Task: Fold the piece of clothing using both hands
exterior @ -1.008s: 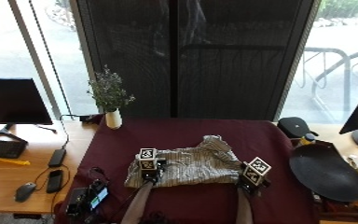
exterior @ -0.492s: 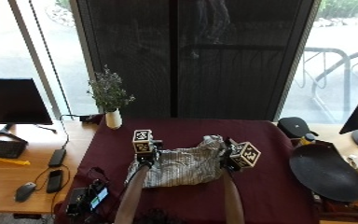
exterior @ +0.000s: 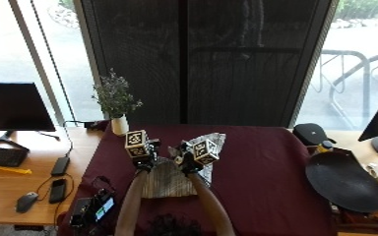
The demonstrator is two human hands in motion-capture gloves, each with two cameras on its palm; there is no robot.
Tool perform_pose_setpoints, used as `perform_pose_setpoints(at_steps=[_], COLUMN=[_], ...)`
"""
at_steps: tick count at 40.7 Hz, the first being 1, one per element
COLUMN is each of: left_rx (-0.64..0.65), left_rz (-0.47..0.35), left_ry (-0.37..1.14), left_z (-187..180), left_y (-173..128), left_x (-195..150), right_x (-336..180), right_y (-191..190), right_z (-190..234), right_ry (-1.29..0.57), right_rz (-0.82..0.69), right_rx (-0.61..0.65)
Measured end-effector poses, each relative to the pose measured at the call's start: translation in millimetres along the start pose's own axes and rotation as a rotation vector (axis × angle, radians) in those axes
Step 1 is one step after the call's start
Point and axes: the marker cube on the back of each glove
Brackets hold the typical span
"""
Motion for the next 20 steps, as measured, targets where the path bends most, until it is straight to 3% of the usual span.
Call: perform_pose_setpoints(at_steps=[5,11,15,20], left_rx=[0.034,0.022,0.004,-0.013], left_rz=[-0.023,-0.069,-0.089,-0.086], left_ry=[-0.021,-0.016,-0.011,-0.018], left_z=[-8,-2,9,8], left_y=[3,3,2,10], left_x=[-14,-32,-40,-38], right_x=[6,-4,6,16], right_y=[-5,13,29,36], right_z=[64,100,125,132], right_ry=[-0.031,0.098,0.175,0.154], right_rz=[-0.081,-0.190,-0.205,-0.370], right_rx=[-0.086,-0.114,-0.224,-0.380])
